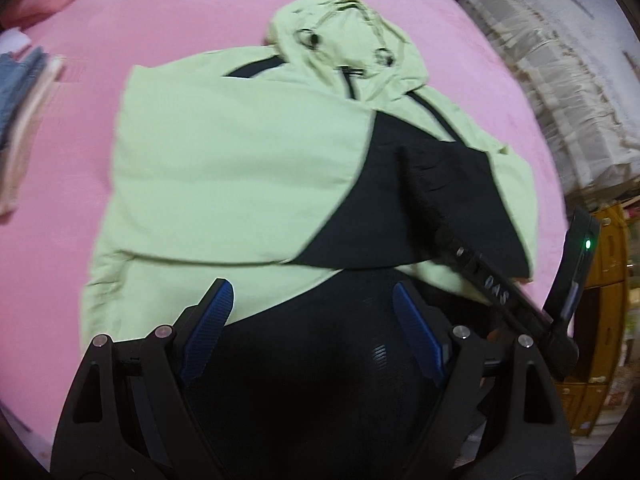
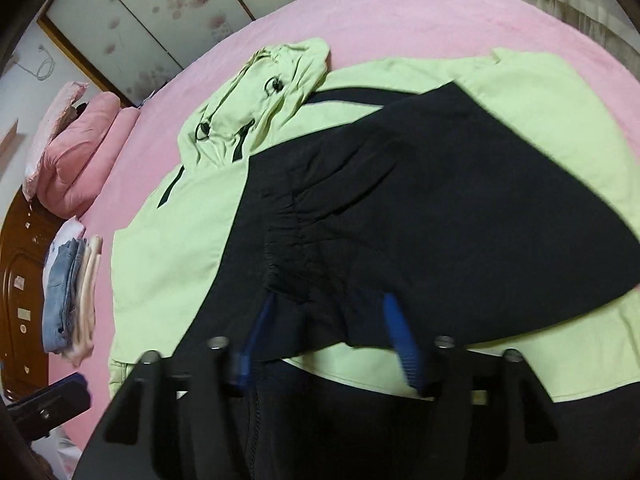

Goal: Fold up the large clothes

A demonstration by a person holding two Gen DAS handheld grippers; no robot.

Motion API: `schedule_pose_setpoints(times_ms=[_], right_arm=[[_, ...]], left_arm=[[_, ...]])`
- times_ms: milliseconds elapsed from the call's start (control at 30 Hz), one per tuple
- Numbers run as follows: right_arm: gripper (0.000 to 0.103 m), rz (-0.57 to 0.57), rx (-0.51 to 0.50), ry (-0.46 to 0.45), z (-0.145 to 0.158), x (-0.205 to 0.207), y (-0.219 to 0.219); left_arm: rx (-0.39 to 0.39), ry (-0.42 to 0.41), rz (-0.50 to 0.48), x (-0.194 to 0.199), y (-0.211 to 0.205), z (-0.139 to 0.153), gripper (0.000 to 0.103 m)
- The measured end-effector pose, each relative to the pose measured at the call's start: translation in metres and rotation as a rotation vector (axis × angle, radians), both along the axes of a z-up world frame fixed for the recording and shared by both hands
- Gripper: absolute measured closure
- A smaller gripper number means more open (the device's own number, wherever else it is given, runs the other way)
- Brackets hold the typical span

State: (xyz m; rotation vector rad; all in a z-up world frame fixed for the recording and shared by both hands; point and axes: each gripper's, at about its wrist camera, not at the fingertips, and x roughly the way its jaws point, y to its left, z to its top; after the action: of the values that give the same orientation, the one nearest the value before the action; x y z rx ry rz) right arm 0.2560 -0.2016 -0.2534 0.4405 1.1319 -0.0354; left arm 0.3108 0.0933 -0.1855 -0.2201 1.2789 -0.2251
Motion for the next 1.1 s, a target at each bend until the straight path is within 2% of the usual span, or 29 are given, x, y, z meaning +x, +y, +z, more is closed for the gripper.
schedule_pose_setpoints(times_ms=[133,233,433,567,633,733,800,933,1033,1100], right_arm=[[0.032,0.003,-0.02,0.037,0.026,-0.025,-0.029],[0.031,0.011,-0.051,0.058,0.032,-0.035,-0.044],[0.029,0.032,-0.101,0.088,0.033,-0.051,-0.084],[0.029,0.043,-0.125,0.139,0.035,-0.06,-0.111],[0.029,0.052,-0.129,0.161,0.035,-0.062,-0.122],[0.028,0.054,-0.119,0.185,0.037,-0.065,-0.14],[0.024,0.055,-0.124,0.191,0.04,-0.067,-0.15],[0.024,0.062,-0.155,0.184,0.045,-0.067,-0.166],[0.024,0.067,-0.171,0.188,0.049,-0.07,-0.176],[0.024,0.066,-0.18,0.191,0.05,-0.072,-0.182]], left_arm=[[-0.147,0.024,-0.028,0.019,-0.031,-0.013,0.023],[-0.221,0.041,-0.035,0.034,-0.059,-0.029,0.024],[-0.171,0.101,-0.023,0.056,-0.113,-0.07,0.043],[-0.135,0.152,0.01,0.062,-0.136,-0.098,0.07],[-0.096,0.155,0.022,0.063,-0.149,-0.105,0.071],[-0.048,0.114,0.035,0.063,-0.164,-0.104,0.078],[-0.009,0.079,0.04,0.064,-0.175,-0.1,0.089],[0.063,-0.046,0.02,0.069,-0.196,-0.074,0.094],[0.063,-0.128,-0.003,0.078,-0.215,-0.046,0.095],[0.03,-0.194,-0.016,0.088,-0.226,-0.022,0.096]])
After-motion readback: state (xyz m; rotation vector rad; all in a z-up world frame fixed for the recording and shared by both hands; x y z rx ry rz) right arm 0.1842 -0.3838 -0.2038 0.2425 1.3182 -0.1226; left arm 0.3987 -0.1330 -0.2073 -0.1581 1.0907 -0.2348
